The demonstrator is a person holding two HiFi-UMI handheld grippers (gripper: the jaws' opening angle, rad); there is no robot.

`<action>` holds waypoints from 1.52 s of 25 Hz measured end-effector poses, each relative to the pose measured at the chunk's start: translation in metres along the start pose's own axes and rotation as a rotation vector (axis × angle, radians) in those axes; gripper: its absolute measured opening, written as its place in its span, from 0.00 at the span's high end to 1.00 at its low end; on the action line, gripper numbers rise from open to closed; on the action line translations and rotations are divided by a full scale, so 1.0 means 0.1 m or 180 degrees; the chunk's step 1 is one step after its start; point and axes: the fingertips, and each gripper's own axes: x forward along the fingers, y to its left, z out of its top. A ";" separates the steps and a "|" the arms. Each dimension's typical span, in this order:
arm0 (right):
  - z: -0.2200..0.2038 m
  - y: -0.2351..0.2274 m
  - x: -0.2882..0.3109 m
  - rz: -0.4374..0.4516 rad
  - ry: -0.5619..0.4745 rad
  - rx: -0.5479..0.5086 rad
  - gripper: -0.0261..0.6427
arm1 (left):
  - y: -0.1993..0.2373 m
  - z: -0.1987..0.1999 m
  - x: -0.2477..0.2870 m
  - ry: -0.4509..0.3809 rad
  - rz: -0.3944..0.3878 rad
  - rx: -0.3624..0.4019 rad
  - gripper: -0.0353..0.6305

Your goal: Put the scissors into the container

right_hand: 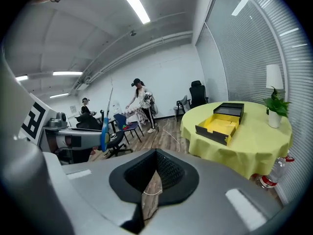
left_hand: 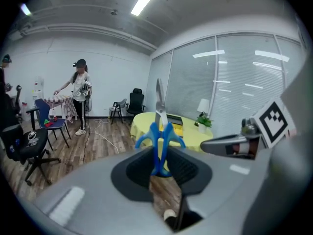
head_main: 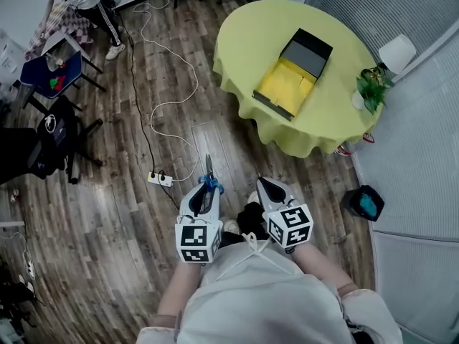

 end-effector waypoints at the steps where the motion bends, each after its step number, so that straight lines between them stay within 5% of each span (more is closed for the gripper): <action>1: 0.01 -0.07 0.08 -0.0009 0.0012 0.0029 0.96 | 0.02 0.01 0.08 0.0025 -0.0002 0.0010 0.82; 12: 0.92 -0.87 1.07 0.0139 -0.0101 0.0011 0.96 | 0.20 0.74 1.27 0.0056 0.0057 0.0165 0.82; 24: 1.34 -2.03 1.56 0.0047 -0.0111 0.0070 0.96 | -0.18 1.22 2.77 0.0186 -0.0253 0.0319 0.82; 38: 1.29 -3.34 1.28 -0.0976 -0.0223 0.0657 0.96 | -0.85 1.48 3.94 0.0459 -0.1109 0.0648 0.82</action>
